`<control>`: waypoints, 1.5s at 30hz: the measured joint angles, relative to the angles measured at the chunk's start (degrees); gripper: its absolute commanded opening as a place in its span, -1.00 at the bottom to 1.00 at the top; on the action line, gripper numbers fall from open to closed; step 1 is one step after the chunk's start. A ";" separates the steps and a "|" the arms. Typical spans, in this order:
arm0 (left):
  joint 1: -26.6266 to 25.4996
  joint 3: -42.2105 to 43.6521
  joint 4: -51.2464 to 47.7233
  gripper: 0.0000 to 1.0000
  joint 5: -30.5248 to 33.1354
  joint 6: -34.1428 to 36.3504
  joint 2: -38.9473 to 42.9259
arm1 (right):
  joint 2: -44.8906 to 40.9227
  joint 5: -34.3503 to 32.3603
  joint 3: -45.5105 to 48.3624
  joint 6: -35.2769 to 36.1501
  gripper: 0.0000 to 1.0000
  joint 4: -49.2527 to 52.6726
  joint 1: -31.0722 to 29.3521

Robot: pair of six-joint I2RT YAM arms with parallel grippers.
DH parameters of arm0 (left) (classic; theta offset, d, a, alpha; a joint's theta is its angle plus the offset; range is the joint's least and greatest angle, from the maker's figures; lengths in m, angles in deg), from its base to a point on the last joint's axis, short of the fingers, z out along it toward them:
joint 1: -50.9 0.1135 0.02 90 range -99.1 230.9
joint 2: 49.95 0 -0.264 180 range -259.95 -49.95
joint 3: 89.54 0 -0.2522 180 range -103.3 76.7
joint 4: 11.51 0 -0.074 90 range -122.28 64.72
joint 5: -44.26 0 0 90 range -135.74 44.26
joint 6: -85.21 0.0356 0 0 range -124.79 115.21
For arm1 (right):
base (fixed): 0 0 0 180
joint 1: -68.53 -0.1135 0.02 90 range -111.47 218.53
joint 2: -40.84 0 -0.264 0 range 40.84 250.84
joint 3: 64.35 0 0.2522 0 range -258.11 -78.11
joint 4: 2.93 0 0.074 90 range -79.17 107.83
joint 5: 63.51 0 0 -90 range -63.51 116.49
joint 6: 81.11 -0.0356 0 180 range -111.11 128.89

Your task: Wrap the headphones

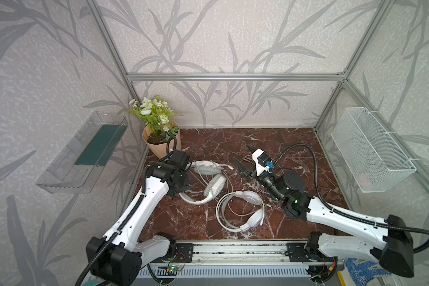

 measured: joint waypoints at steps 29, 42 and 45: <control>-0.07 -36.72 -15.58 -1.00 -3.10 -1.53 0.04 | 16.48 14.34 14.29 0.79 0.50 -2.27 -5.81; -1.22 -39.91 -17.49 -1.00 -3.69 -1.53 -1.81 | 30.67 17.84 10.23 1.77 0.23 -10.10 -7.58; -1.25 -39.98 -17.75 -1.00 -3.67 -1.51 -2.05 | 31.74 17.49 10.23 1.70 0.05 -10.16 -7.63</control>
